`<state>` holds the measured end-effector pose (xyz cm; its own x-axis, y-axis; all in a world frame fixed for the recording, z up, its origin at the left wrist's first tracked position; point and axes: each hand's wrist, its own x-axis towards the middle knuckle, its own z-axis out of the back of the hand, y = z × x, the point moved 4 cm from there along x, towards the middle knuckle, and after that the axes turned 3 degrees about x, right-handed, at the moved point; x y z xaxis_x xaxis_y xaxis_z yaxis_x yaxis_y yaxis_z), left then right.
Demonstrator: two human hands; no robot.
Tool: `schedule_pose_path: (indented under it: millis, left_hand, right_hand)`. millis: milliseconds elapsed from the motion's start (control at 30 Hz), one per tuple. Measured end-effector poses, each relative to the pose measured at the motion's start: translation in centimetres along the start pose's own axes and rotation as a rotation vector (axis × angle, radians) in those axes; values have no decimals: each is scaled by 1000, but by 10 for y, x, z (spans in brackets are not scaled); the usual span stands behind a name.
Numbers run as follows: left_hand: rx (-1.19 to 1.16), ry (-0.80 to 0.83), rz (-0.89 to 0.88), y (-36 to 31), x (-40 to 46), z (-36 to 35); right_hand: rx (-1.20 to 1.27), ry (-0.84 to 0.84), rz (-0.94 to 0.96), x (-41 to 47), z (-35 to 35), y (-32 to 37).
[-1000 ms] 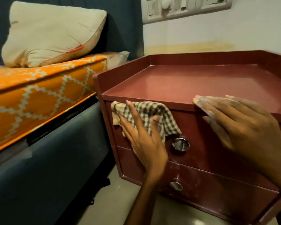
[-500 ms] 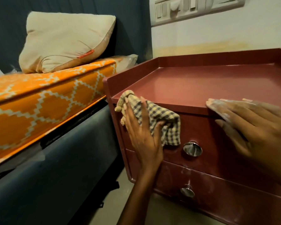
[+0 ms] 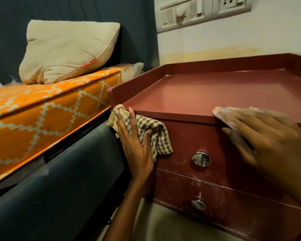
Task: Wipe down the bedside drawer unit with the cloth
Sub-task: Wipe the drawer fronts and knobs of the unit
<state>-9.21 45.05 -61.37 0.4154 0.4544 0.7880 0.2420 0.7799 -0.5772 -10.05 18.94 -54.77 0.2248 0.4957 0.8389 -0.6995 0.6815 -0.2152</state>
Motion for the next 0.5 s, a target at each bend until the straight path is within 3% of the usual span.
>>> schedule_pose_path:
  millis: [133, 267, 400, 500]
  left_hand:
    - [-13, -190, 148, 7, 3, 1]
    - [-18, -161, 192, 3, -19, -6]
    - [46, -16, -95, -3, -13, -6]
    - [33, -74, -164, -5, 16, -1]
  right_hand:
    - [0, -13, -7, 0, 1, 0]
    - [16, -17, -18, 0, 1, -2]
    - [1, -52, -14, -1, -1, -1]
    - [-2, -64, -15, -1, -2, -1]
